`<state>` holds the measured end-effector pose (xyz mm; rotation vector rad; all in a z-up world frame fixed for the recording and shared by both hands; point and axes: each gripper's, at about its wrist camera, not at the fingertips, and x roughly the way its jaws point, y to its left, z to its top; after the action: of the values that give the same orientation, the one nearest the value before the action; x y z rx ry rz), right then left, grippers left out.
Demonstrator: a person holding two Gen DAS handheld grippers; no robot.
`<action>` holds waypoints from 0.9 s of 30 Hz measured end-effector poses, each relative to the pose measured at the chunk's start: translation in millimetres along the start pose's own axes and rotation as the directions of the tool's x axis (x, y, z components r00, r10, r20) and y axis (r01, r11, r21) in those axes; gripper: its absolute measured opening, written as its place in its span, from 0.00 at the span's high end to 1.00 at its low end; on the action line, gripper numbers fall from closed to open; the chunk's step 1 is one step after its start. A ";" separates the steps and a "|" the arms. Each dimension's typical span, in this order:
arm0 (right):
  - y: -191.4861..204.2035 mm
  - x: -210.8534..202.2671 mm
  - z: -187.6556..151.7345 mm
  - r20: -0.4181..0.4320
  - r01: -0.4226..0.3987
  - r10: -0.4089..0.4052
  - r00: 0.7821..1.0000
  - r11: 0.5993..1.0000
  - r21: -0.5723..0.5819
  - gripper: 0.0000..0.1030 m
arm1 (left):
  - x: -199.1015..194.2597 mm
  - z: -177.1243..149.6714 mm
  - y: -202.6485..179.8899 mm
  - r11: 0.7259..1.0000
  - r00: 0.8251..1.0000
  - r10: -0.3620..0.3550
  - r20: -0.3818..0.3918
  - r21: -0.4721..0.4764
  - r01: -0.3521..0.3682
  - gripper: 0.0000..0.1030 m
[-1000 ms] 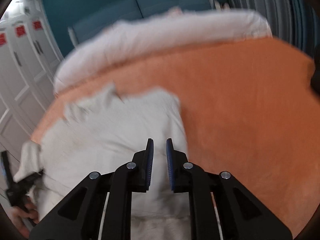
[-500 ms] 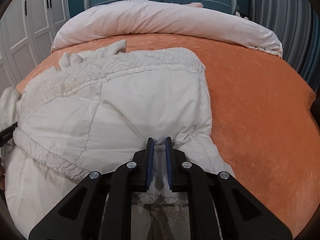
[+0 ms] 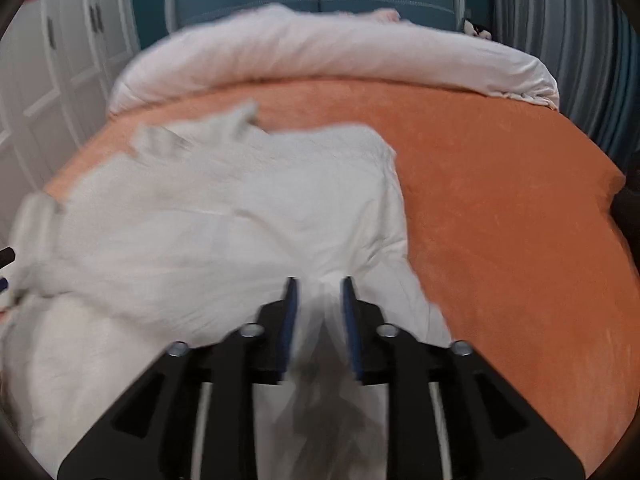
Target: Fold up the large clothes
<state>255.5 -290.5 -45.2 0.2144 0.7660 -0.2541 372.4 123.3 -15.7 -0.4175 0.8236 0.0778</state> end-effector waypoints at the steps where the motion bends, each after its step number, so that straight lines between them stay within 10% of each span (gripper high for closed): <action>1: 3.9 -17.9 -8.0 0.009 -0.021 0.021 1.000 1.000 -0.003 0.65 | -9.1 9.0 28.4 0.999 1.000 0.018 0.012 -0.049 -0.017 0.20; 7: 20.5 -83.6 -69.0 -0.042 -0.127 0.127 0.991 0.992 0.007 0.64 | -33.1 43.8 229.4 0.893 0.972 0.233 -0.026 -0.389 -0.225 0.20; 12: 35.1 -110.4 -105.6 -0.087 -0.139 0.141 0.986 0.990 0.020 0.60 | -28.1 47.8 294.5 0.821 0.981 0.192 -0.016 -0.546 -0.170 0.21; 15: 42.2 -113.0 -115.6 -0.119 -0.137 0.138 0.983 0.990 0.013 0.59 | -14.3 61.0 279.5 0.857 0.989 0.145 -0.022 -0.496 -0.136 0.36; 18: 47.8 -117.9 -118.1 -0.120 -0.145 0.145 0.982 0.989 0.014 0.58 | -10.3 76.0 250.0 0.900 0.997 0.077 -0.033 -0.428 -0.083 0.90; 23: 50.4 -125.4 -118.2 -0.100 -0.167 0.168 0.981 0.986 0.018 0.56 | -65.7 114.4 146.4 0.986 0.991 -0.008 0.133 -0.163 0.030 0.98; 27: 46.7 -128.2 -120.0 -0.078 -0.199 0.204 0.976 0.978 0.065 0.56 | -135.1 117.7 9.6 0.969 0.945 -0.244 0.218 0.102 0.227 0.98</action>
<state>102.3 -193.4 -34.4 0.3570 0.8146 -0.0745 360.0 190.5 150.3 -0.4242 0.5428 -0.1263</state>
